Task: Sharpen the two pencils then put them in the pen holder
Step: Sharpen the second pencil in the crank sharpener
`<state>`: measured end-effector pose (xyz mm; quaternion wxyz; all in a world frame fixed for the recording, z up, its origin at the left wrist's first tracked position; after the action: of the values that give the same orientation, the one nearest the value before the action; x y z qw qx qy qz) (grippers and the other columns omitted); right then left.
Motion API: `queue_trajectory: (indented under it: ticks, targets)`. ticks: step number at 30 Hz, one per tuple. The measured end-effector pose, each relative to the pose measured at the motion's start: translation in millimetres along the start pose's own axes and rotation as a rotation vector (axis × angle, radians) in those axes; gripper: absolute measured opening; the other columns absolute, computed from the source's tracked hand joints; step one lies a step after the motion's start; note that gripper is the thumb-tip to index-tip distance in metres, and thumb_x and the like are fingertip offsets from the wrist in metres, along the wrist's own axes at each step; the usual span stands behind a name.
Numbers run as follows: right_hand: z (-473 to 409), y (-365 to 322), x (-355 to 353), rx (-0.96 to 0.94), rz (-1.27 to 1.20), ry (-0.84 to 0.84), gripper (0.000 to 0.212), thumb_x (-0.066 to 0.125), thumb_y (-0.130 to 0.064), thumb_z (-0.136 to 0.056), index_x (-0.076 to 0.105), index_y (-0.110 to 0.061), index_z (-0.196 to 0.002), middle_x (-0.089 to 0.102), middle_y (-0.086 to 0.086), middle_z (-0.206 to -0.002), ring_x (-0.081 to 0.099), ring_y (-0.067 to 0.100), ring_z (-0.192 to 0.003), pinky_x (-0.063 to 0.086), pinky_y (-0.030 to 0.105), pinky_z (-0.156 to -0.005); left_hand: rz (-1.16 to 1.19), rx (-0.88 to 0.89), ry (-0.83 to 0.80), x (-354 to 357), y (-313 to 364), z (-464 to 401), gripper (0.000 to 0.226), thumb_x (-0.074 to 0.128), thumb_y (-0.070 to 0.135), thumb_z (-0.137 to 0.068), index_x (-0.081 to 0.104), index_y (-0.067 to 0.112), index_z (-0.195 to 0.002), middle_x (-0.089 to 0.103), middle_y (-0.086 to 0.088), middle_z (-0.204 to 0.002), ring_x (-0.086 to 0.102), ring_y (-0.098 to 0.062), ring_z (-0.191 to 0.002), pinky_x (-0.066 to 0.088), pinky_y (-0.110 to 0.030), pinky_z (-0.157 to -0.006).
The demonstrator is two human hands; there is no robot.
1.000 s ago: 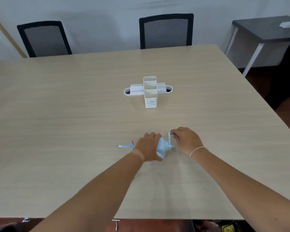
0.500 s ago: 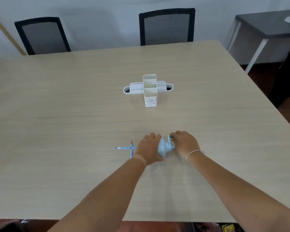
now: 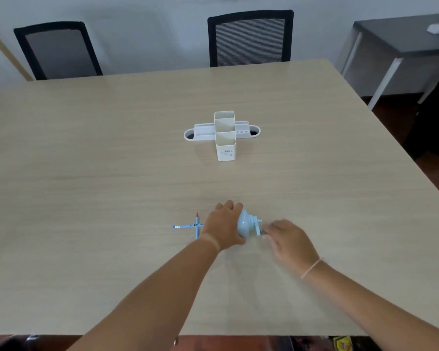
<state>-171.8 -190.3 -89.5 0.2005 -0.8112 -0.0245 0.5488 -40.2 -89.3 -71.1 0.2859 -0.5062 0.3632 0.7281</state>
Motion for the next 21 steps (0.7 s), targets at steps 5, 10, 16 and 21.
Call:
queue_trajectory:
  ticks: [5,10,16,21]
  targets:
    - [-46,1,-15,0.043,0.015,0.044,0.015,0.054,-0.011,-0.078,0.067,-0.009,-0.071,0.064,0.008,-0.058,0.061,0.026,-0.056,0.033,0.025,-0.058,0.002,0.01,-0.012,-2,0,0,0.065,0.076,0.035,-0.069,0.044,0.013,-0.121,0.05,-0.007,-0.118,0.048,-0.029,-0.105,0.046,-0.037,-0.088]
    - [-73,17,10,0.248,0.095,-0.332,0.019,0.047,-0.011,-0.091,0.065,-0.006,-0.095,0.064,0.015,-0.096,0.057,0.031,-0.097,0.044,0.034,-0.073,-0.005,0.014,-0.018,-1,1,1,0.065,0.075,0.034,-0.069,0.044,0.012,-0.122,0.05,-0.008,-0.119,0.048,-0.03,-0.106,0.046,-0.038,-0.089]
    - [-33,15,33,0.29,0.006,-0.439,0.022,0.046,-0.014,-0.089,0.065,-0.004,-0.091,0.065,0.016,-0.099,0.057,0.031,-0.099,0.043,0.033,-0.079,0.008,-0.006,-0.011,-1,1,0,0.065,0.076,0.034,-0.068,0.043,0.012,-0.12,0.048,-0.007,-0.12,0.048,-0.029,-0.107,0.048,-0.039,-0.089]
    - [12,0,14,0.227,-0.156,-0.301,0.029,0.045,-0.022,-0.081,0.065,-0.003,-0.074,0.062,0.014,-0.069,0.059,0.032,-0.074,0.029,0.023,-0.06,-0.004,-0.001,-0.022,-1,0,0,0.065,0.075,0.033,-0.07,0.043,0.012,-0.122,0.048,-0.008,-0.121,0.047,-0.029,-0.108,0.049,-0.039,-0.089]
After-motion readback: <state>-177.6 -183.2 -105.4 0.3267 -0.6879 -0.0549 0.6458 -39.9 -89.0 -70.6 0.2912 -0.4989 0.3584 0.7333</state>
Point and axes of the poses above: each hand's wrist, its own z-axis away from the middle knuckle, its own x-axis out of the palm, y = z × x, the point moved 2 cm from there along -z, towards the middle knuckle
